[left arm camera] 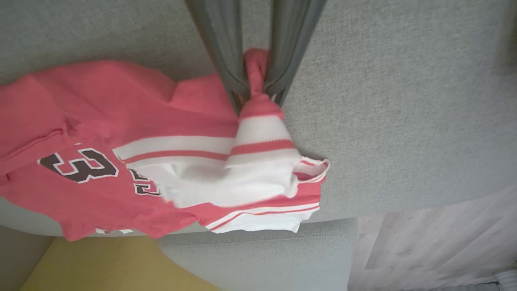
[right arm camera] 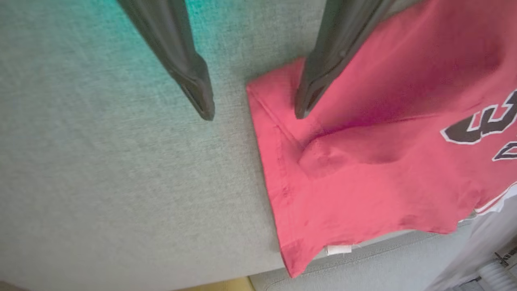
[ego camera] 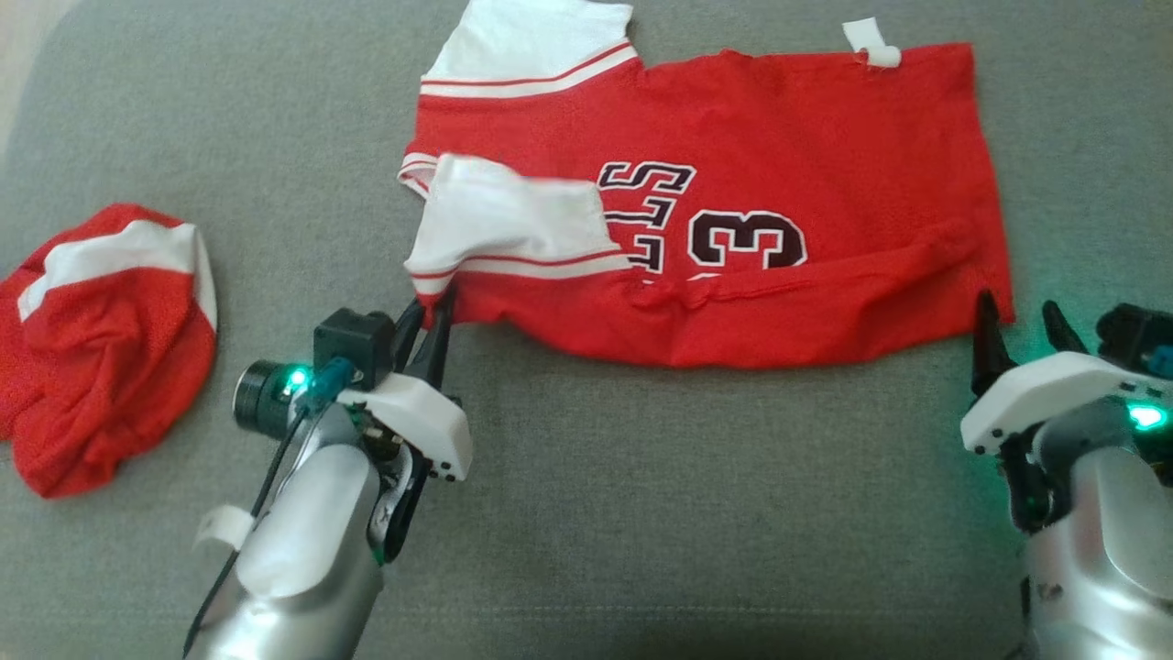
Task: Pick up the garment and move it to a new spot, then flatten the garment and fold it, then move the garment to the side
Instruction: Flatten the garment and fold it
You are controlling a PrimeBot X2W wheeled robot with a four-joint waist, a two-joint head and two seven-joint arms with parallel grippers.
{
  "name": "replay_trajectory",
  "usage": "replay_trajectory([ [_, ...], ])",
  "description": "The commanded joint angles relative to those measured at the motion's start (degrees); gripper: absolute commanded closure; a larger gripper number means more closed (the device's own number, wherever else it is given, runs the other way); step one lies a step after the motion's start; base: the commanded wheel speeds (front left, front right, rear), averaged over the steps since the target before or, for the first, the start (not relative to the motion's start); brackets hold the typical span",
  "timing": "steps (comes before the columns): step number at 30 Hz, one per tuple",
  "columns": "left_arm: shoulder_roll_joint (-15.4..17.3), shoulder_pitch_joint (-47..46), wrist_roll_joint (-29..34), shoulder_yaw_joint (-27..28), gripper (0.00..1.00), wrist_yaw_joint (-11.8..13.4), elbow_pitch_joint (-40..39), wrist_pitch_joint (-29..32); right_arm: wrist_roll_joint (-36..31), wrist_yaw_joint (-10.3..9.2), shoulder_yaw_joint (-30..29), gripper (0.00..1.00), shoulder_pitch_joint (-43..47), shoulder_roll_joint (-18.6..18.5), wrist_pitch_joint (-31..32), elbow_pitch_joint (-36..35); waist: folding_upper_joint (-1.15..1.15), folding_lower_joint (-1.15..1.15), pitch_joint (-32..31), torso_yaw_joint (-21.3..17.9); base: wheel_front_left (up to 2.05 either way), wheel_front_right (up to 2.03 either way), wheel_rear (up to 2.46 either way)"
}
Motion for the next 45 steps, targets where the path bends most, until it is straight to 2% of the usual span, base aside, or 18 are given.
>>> replay_trajectory([
  [1, 1.14, -1.52, 0.43, 1.18, 1.0, -0.03, -3.22, -0.65, -0.84, -0.04, 0.73, 0.0, -2.73, -0.22, 0.29, 0.51, 0.0, 0.0, 0.64, 0.64, 0.0, 0.0, 0.0],
  [9, 2.18, -0.63, 0.38, 0.59, 1.0, 0.32, -7.69, 0.4, -2.97, -0.04, 1.57, 0.0, -6.72, -0.22, 0.86, 7.33, 0.0, 0.0, 2.08, 0.74, 0.0, 0.0, 0.0],
  [10, 2.33, -0.52, 0.34, 0.55, 1.0, 0.38, -7.99, 0.64, -2.93, -0.04, 1.88, 0.51, -7.12, -0.22, 0.99, 7.96, 0.0, 0.0, 2.16, 0.68, 0.0, 0.0, 0.0],
  [11, 2.33, -0.52, 0.34, 0.55, 1.0, 0.38, -7.99, 0.64, -2.93, -0.04, 1.88, 0.51, -7.12, -0.22, 0.99, 7.96, 0.0, 0.0, 2.16, 0.68, 0.0, 0.0, 0.0],
  [12, 2.49, -0.38, 0.3, 0.54, 1.0, 0.46, -8.21, 0.83, -2.87, -0.04, 2.05, 1.0, -7.46, -0.22, 0.96, 8.43, 0.0, 0.0, 2.17, 0.59, 0.0, 0.0, 0.0],
  [21, 3.55, 1.57, -0.58, 0.89, 1.0, 1.57, -7.81, 1.58, -2.34, -0.04, -1.12, 1.0, -6.83, -0.21, -0.99, 9.12, 0.0, 0.0, -0.36, -0.45, 0.0, 0.0, 0.0],
  [30, 4.31, 5.31, -2.13, 1.19, 1.0, 2.52, -6.89, 2.15, 3.39, -0.04, -2.55, 1.0, -0.69, -0.21, -1.49, 5.66, 0.0, 0.0, -6.01, -1.42, 0.0, 0.0, 0.0],
  [40, 5.19, 12.57, -3.02, -2.1, 1.0, 1.24, -11.23, 6.96, 10.69, -0.04, -0.71, 1.0, 9.45, -0.21, 4.5, -2.45, 0.0, 0.0, -10.13, -2.66, 0.0, 0.0, 0.0],
  [45, 5.94, 15.95, -3.32, -3.37, 1.0, 1.65, -14.02, 10.21, 12.19, -0.04, 0.04, 1.0, 14.39, -0.21, 8.52, -8.15, 0.0, 0.0, -10.36, -3.39, 0.0, 0.0, 0.0],
])
